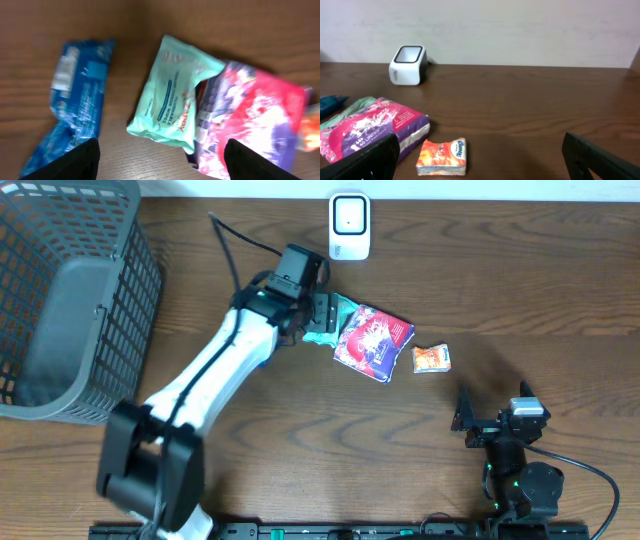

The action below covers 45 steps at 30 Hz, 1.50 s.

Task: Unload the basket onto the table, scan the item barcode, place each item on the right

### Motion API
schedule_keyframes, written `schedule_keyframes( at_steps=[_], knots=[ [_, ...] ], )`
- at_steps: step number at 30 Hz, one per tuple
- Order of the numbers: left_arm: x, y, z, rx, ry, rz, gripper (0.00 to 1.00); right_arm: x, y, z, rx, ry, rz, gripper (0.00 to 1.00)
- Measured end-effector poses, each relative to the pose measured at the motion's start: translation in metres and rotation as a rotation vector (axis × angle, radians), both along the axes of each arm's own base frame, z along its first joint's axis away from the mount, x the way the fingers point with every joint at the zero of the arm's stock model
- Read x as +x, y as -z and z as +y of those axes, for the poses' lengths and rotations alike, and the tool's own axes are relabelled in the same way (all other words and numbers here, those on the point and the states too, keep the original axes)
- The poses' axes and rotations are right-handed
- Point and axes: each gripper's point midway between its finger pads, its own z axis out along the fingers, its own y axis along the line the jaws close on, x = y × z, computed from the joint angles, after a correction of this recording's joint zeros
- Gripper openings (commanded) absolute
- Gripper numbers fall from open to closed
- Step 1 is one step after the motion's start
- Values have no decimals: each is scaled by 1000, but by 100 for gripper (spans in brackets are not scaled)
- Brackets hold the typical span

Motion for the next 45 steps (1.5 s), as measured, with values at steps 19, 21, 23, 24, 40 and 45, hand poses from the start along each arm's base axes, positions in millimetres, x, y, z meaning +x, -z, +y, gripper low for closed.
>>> schedule_keyframes(
  at_steps=[19, 21, 23, 24, 40, 45],
  knots=[
    [-37, -139, 38, -108, -49, -245, 98, 0, 0, 0, 0, 0, 0, 99],
    [-38, -139, 39, -106, -49, -241, 98, 0, 0, 0, 0, 0, 0, 99],
    [-38, -138, 39, -105, -49, -240, 98, 0, 0, 0, 0, 0, 0, 99],
    [-38, -138, 39, -105, -49, -240, 98, 0, 0, 0, 0, 0, 0, 99],
    [-38, -138, 39, -105, -49, -240, 98, 0, 0, 0, 0, 0, 0, 99],
    [-38, -138, 39, -105, -49, -240, 98, 0, 0, 0, 0, 0, 0, 99]
  ],
)
